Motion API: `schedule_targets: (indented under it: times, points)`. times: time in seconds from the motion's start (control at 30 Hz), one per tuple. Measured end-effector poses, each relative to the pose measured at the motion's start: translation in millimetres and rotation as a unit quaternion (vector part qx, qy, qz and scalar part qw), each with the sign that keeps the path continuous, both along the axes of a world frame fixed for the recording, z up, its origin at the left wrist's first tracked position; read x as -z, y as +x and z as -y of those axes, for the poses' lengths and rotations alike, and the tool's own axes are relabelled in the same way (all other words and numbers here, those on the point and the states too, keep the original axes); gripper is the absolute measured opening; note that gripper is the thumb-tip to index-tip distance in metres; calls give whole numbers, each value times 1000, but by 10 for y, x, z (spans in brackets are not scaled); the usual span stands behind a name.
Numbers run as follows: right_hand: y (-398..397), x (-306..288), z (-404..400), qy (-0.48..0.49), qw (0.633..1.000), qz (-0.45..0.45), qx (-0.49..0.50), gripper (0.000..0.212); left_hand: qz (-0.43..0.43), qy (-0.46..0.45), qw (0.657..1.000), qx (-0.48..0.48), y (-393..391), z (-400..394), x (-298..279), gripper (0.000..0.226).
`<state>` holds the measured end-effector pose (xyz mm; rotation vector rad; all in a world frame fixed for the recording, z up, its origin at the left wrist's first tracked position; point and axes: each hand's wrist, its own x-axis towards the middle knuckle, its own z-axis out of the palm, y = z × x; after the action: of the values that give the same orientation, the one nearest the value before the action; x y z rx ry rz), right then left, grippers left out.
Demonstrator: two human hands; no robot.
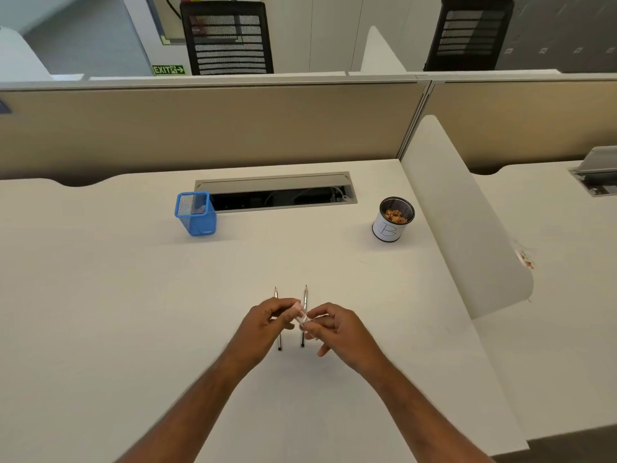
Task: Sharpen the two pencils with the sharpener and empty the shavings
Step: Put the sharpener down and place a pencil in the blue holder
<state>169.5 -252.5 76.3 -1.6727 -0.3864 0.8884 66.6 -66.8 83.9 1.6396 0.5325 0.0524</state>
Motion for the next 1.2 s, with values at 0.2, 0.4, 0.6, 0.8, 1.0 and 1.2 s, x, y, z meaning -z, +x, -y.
schedule_targets:
  times: [0.2,0.4,0.6,0.8,1.0,1.2]
  points:
    - [-90,219,1,-142,975,165,-39,28,-55,19,998,-14,-97,49,202,14]
    - [104,467,160,-209,960,174,67,21,-125,126,983,-54,-140,-54,395,3]
    - [406,559,339,-261,939,182,131,32,-196,232,952,-43,-25,-176,545,12]
    - [529,570,318,-267,935,172,158,43,-244,260,933,-48,177,-238,610,30]
    - [566,575,321,-282,936,158,136,30,-275,287,917,-27,237,-252,670,40]
    - [575,546,344,-255,950,113,138,32,-285,351,892,25,280,-232,658,32]
